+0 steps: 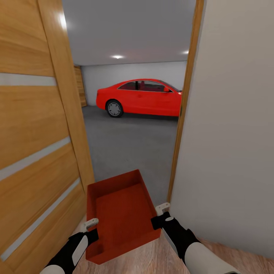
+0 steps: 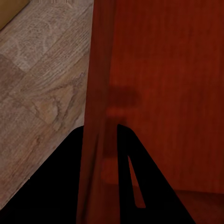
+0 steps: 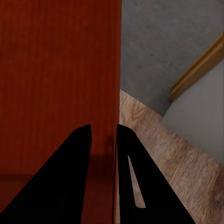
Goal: Move the two storage containers from the living room to the garage. In the garage, place one container on the floor and stack the other container on top of it (either order is fine).
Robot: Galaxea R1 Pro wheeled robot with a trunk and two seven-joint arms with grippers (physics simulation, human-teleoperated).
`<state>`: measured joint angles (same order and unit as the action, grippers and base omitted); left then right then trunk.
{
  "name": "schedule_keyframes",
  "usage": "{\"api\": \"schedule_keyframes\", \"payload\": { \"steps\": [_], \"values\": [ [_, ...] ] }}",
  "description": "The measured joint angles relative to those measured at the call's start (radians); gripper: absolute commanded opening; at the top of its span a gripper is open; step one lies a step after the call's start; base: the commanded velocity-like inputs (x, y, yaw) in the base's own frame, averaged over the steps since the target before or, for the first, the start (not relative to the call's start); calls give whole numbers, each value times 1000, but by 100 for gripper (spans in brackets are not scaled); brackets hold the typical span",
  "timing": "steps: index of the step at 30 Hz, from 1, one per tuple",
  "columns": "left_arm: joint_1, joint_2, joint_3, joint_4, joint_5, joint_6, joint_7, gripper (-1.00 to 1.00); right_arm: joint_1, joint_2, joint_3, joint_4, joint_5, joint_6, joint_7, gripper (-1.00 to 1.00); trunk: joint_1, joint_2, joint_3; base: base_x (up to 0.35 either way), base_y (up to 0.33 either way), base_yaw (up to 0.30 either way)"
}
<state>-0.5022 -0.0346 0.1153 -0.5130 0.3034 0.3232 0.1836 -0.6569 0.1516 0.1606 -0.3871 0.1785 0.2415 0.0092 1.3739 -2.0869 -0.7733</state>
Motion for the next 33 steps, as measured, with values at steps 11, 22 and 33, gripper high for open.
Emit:
{"api": "schedule_keyframes", "payload": {
  "steps": [11, 22, 33],
  "values": [
    [0, 0, 0, -1, 0, 0, 0, -100, 0, 0, 0, 0, 0, 0, 0, -100, 0, 0, 0, 246, 197, 0],
    [0, 0, 1, 0, -1, 0, 0, -100, 0, 0, 0, 0, 0, 0, 0, -100, 0, 0, 4, 29, 20, -100],
    [0, 0, 0, 0, 1, 0, 1, -100, 0, 0, 0, 0, 1, 0, 0, -100, 0, 0, 4, 0, 113, -5]
  ]
}}
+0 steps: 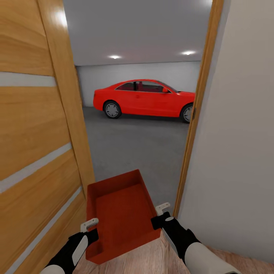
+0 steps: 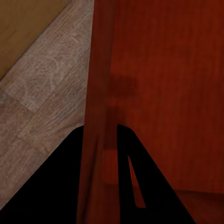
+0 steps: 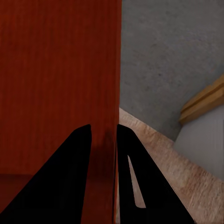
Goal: Move the two storage containers from the living room to the garage. In the garage, place one container on the floor and stack the other container on top of it (either order is fine).
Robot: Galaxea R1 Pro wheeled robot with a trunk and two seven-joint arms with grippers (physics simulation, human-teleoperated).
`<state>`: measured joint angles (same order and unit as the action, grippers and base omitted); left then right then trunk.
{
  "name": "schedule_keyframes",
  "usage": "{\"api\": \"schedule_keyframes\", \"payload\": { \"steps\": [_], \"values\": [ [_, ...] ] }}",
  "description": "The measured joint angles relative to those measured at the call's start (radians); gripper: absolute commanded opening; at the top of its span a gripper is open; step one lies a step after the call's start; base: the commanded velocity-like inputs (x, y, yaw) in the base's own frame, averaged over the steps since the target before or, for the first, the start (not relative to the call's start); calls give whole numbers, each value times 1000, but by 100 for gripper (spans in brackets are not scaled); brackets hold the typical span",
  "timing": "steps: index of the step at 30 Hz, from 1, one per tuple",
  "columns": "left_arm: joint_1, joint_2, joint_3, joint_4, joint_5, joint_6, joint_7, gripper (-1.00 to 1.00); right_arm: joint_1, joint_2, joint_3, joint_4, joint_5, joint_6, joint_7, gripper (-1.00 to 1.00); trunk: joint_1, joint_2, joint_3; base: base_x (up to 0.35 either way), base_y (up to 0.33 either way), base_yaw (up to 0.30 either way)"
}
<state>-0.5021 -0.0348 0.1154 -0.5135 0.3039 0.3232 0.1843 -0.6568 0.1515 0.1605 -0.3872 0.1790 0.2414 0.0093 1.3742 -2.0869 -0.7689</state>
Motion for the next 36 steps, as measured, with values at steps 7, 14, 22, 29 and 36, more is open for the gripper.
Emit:
{"api": "schedule_keyframes", "payload": {
  "steps": [7, 14, 22, 29, 36],
  "values": [
    [0, 4, -8, 1, 8, -1, -1, -100, 0, 3, -4, 0, 6, 0, -1, -100, 0, 0, 0, 0, 145, 0],
    [0, 4, -7, 1, 8, -2, -2, -100, 0, 3, -5, -1, 7, 1, -1, -100, 0, 0, 1, 0, 6, -75],
    [0, 3, -6, 1, 6, -1, -1, -100, 0, 3, -5, -1, 7, 1, 0, -100, 0, 0, 9, 0, 0, -229],
    [0, 4, -6, 1, 7, -1, -1, -100, 0, 3, -4, 0, 6, 0, 0, -100, 0, 0, 12, 0, 101, -83],
    [0, 4, -7, 1, 8, -1, -1, -100, 0, 3, -5, 0, 7, 0, 0, -100, 0, 0, 12, 0, 259, -3]
  ]
}}
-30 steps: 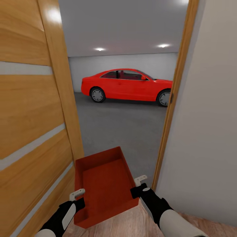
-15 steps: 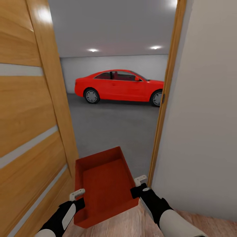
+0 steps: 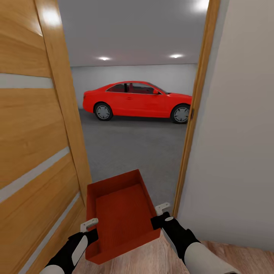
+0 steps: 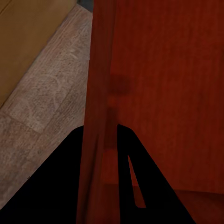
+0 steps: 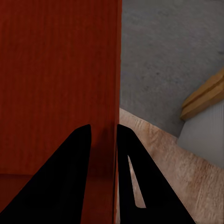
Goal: Move the two storage containers from the living room to the garage. In the garage, place one container on the floor and stack the other container on top of it (either order is fine).
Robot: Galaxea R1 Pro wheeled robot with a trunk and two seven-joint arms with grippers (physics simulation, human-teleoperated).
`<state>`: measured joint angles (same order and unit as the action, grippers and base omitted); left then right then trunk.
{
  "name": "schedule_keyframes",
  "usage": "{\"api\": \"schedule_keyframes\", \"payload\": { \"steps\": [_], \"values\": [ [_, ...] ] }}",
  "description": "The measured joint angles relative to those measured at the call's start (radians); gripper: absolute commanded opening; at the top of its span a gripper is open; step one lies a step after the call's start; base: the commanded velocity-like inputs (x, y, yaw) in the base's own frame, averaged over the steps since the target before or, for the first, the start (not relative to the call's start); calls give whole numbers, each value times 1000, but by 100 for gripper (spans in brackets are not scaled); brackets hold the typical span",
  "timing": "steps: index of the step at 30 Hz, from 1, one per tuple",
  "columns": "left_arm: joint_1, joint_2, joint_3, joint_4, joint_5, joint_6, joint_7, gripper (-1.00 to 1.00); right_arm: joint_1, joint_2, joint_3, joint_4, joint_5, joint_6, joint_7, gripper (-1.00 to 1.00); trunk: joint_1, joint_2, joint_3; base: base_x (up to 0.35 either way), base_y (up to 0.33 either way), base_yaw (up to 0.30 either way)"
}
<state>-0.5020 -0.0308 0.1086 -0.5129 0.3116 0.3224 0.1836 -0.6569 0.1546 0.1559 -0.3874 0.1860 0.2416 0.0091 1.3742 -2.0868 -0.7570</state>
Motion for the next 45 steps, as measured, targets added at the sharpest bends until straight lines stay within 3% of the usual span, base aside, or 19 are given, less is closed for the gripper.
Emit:
{"api": "schedule_keyframes", "payload": {
  "steps": [19, 45],
  "values": [
    [0, 1, -2, 0, 1, 0, -1, -100, 0, 1, 0, 0, 0, 0, -1, -100, 0, 0, 11, 2, 16, -103],
    [0, 1, -1, 1, 3, -1, -1, -100, 0, 1, 0, 0, 0, 1, -2, -100, -1, 0, 12, 129, 56, 0]
  ]
}}
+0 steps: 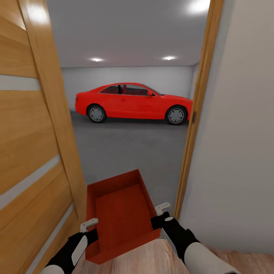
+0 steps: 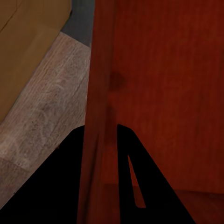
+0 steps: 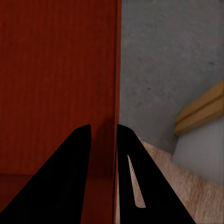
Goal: Move the two storage containers from the living room to the garage. In the garage, place one container on the floor and stack the other container on top of it (either order is fine).
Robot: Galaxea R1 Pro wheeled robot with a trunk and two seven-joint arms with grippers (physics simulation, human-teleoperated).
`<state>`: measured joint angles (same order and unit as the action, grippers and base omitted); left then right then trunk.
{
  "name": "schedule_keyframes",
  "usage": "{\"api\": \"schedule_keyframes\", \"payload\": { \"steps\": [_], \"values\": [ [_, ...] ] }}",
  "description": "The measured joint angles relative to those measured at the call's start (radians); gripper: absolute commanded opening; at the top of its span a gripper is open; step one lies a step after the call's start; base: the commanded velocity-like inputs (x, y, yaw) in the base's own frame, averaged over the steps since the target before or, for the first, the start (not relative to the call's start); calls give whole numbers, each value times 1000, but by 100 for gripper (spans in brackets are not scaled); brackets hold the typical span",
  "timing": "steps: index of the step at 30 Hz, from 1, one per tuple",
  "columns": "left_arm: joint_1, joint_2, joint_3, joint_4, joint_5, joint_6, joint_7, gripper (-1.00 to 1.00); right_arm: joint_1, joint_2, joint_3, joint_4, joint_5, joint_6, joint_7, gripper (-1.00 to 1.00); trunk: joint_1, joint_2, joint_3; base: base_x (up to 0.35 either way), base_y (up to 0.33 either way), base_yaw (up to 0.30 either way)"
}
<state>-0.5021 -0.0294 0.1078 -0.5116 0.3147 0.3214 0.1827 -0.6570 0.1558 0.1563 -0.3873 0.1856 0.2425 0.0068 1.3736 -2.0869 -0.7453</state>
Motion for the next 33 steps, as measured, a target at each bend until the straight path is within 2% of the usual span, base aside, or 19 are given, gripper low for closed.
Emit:
{"api": "schedule_keyframes", "payload": {
  "steps": [26, 33],
  "values": [
    [1, 0, 0, -1, 0, 0, 0, -100, 0, 0, 0, 0, 0, 0, 0, -100, 0, 0, 0, 292, 19, 0],
    [0, 0, 0, 0, 0, 1, 0, -100, 0, 0, 0, 0, 0, 0, 0, -100, 0, 0, 0, 272, 130, 0]
  ]
}}
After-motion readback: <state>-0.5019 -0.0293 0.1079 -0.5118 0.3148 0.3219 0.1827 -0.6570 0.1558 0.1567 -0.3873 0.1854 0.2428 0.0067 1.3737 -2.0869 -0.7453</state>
